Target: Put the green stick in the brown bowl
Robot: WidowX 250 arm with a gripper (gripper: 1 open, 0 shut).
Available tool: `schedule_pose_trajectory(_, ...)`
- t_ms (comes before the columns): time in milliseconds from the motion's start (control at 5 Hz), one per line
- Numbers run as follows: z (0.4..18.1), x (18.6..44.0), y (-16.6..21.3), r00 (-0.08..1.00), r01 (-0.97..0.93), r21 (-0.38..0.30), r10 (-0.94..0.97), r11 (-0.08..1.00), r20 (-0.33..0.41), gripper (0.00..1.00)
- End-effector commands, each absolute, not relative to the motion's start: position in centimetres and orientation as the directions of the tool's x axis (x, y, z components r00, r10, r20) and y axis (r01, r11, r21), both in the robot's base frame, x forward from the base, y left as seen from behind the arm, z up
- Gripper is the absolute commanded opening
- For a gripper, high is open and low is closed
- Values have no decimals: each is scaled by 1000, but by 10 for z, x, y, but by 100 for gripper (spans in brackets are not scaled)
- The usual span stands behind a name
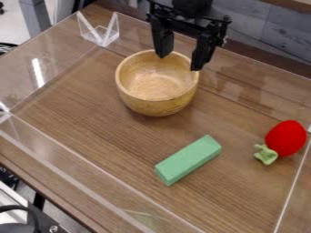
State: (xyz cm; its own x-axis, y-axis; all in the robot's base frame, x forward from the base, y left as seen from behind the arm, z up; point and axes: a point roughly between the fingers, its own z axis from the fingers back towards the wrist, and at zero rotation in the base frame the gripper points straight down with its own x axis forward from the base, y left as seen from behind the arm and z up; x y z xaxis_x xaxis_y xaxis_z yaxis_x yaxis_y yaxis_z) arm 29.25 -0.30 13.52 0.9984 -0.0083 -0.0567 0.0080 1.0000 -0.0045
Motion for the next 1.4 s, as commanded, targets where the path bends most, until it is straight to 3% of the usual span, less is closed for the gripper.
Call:
schedule_pose_trajectory(0, 140, 284, -7, 997, 12, -12, -13, 1000, -81, 100)
schedule_pose_trajectory(400, 132, 247, -20, 989, 107, -26, -109, 994, -95, 100)
schedule_pose_trajectory(800, 100, 231, -24, 988, 130, -30, -132, 991, -77, 100)
schedule_pose_trajectory(1200, 56, 217, -36, 990, 144, -10, -144, 990, -3, 100)
